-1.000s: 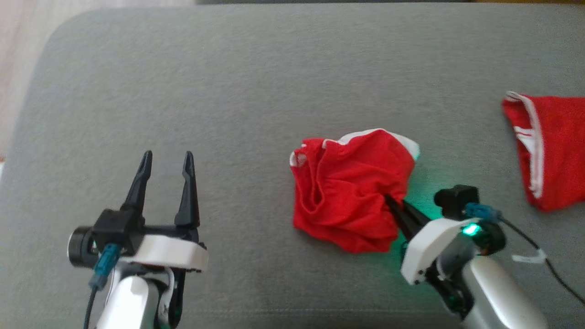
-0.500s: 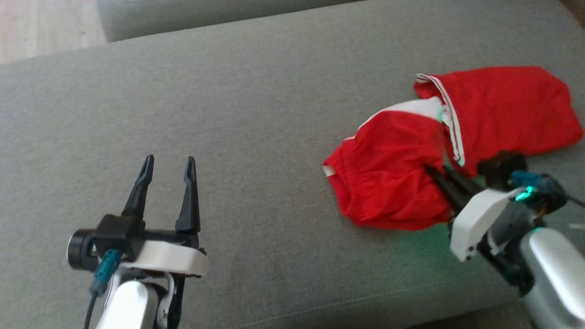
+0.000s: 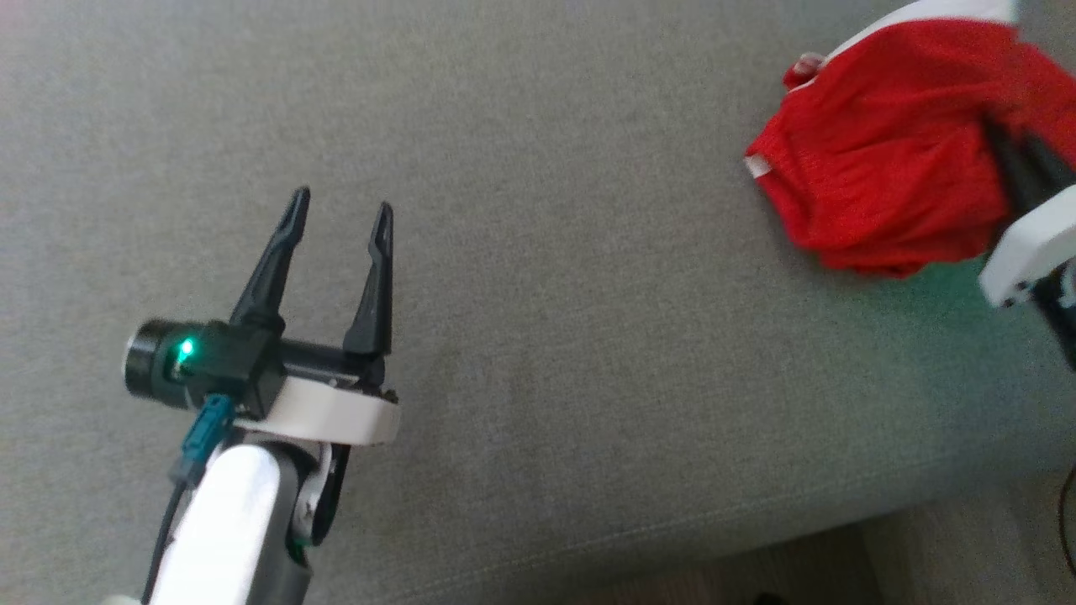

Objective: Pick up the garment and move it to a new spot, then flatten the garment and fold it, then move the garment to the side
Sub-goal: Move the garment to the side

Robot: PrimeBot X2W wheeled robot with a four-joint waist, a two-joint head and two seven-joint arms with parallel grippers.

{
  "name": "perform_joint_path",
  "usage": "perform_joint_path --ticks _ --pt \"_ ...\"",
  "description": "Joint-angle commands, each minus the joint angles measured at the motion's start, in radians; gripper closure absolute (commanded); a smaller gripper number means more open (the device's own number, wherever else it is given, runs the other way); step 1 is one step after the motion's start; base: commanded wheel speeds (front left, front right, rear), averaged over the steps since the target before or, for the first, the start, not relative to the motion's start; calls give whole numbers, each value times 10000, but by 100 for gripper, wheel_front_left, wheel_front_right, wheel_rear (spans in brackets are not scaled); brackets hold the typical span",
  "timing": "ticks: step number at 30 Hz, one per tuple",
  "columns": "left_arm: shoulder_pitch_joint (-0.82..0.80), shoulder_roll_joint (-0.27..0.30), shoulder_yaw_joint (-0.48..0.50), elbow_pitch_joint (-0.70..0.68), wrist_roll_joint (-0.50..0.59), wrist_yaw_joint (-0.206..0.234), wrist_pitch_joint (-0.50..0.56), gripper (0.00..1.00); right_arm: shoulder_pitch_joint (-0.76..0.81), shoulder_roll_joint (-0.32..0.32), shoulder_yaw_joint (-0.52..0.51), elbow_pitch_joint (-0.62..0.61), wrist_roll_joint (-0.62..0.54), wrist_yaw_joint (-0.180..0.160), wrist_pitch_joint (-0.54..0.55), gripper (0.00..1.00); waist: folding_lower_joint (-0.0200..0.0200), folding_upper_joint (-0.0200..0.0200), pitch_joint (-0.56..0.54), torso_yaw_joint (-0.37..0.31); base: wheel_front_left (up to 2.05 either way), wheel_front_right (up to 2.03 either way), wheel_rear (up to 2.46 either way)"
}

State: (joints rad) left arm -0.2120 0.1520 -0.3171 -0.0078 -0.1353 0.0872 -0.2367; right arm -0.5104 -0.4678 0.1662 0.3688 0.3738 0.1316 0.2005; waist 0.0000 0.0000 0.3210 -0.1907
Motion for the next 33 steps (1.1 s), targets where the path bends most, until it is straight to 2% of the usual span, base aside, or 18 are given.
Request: perform_joint_path --ticks 1,4,12,19,20,21,22,23,29,33 --pt "-393 187 237 -442 101 -35 49 0 -216 -352 -144 -151 -137 -9 -176 100 0 0 402 -84 0 0 0" --pt "-590 311 140 -605 204 -127 152 0 -545 -347 -826 394 -422 -9 -465 100 0 0 733 -231 0 0 0" --pt "-1182 520 -40 -1026 402 -294 392 0 -1425 148 -2338 1561 -1515 -9 -988 100 0 0 1565 -472 0 0 0" --pt "-1718 521 -224 -1042 456 -443 387 0 -1945 516 -3480 2443 -3642 -9 -1826 100 0 0 2147 -303 0 0 0" --pt "-1751 516 -232 -1004 438 -454 363 0 -1962 685 -3741 2549 -3845 -9 -1934 87 0 0 2176 -275 0 0 0" --pt "-1771 508 -238 -965 425 -452 338 0 -1973 809 -3967 2662 -4054 -9 -2030 58 0 0 2191 -251 0 0 0" --pt "-1780 497 -244 -926 413 -445 312 0 -1963 941 -4159 2724 -4266 -9 -2150 36 0 0 2191 -227 0 0 0" --pt "-1775 485 -246 -879 394 -434 284 0 -1919 1129 -4354 2754 -4435 -9 -2245 0 0 0 2159 -209 0 0 0" --pt "-1538 465 -185 -569 223 -338 130 0 -1363 1904 -5418 2584 -5186 -9 -2794 0 0 0 1701 -206 0 0 0" --pt "-1196 442 -99 -366 93 -191 35 0 -769 2311 -5645 2279 -5107 -9 -3134 0 0 0 1100 -188 0 0 0"
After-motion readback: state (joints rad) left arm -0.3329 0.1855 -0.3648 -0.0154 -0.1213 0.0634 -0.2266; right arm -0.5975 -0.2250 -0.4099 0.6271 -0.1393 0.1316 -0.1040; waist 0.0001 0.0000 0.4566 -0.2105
